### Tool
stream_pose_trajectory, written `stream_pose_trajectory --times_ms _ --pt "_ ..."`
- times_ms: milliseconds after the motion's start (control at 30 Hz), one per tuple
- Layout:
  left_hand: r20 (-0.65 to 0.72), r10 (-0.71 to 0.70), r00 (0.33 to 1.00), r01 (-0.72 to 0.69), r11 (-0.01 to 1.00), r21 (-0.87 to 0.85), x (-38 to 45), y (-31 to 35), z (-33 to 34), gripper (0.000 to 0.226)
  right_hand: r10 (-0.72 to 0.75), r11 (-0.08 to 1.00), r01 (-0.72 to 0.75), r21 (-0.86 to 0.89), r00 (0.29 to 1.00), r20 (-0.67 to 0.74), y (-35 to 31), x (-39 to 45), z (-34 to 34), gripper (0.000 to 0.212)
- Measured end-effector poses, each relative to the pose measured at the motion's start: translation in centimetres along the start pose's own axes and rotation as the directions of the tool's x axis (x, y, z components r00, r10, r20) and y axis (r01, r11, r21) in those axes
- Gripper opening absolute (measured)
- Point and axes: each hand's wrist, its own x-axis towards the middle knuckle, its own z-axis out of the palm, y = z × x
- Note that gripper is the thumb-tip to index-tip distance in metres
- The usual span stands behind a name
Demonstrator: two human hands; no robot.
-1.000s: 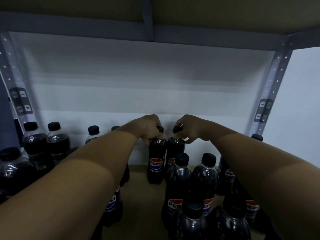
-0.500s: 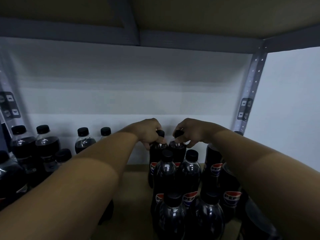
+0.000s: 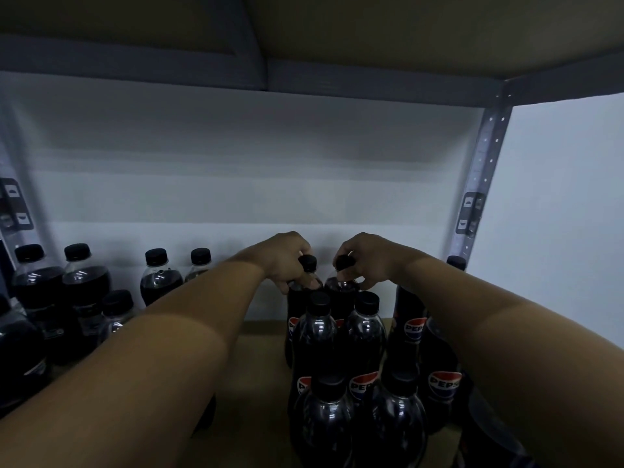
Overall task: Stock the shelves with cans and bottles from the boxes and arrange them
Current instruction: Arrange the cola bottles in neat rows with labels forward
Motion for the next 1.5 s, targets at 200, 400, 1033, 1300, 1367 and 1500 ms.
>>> stream_pose_trajectory --times_ms 200,400,1033,1300,1367,1500 --pt "-0.003 0.016 1.0 -0.016 1.0 -0.012 -0.3 0.2 0.2 0.038 -0.009 1.0 0.009 -0.016 1.0 0.01 0.1 -0.3 -0.3 0.027" --pt "-0.003 0.019 1.0 -0.019 1.0 -0.007 -0.2 0.4 0.4 0.037 0.03 0.999 -0.031 -0.03 0.999 -0.01 0.0 -0.6 -0.2 0.024" --pt "-0.25 -0.043 0.967 0.083 0.985 0.153 -7.7 -3.4 -9.7 0.054 -0.16 0.962 0.131 -0.238 0.981 -0.107 -11.5 -0.2 2.2 0.062" --pt "-0.378 -0.134 0.916 0.239 0.939 0.247 -11.2 -10.7 -14.3 0.058 -0.203 0.966 0.181 -0.187 0.974 -0.105 -19.9 4.4 8.9 0.061" --pt "-0.37 -0.145 0.918 0.254 0.93 0.266 -11.0 -11.8 -14.1 0.058 -0.172 0.966 0.148 -0.211 0.98 -0.1 -20.7 5.5 10.3 0.06" --pt "-0.368 -0.136 0.92 0.253 0.922 0.292 -10.4 -12.9 -13.4 0.048 -0.095 0.962 0.063 -0.264 0.989 -0.111 -20.6 7.1 12.6 0.041"
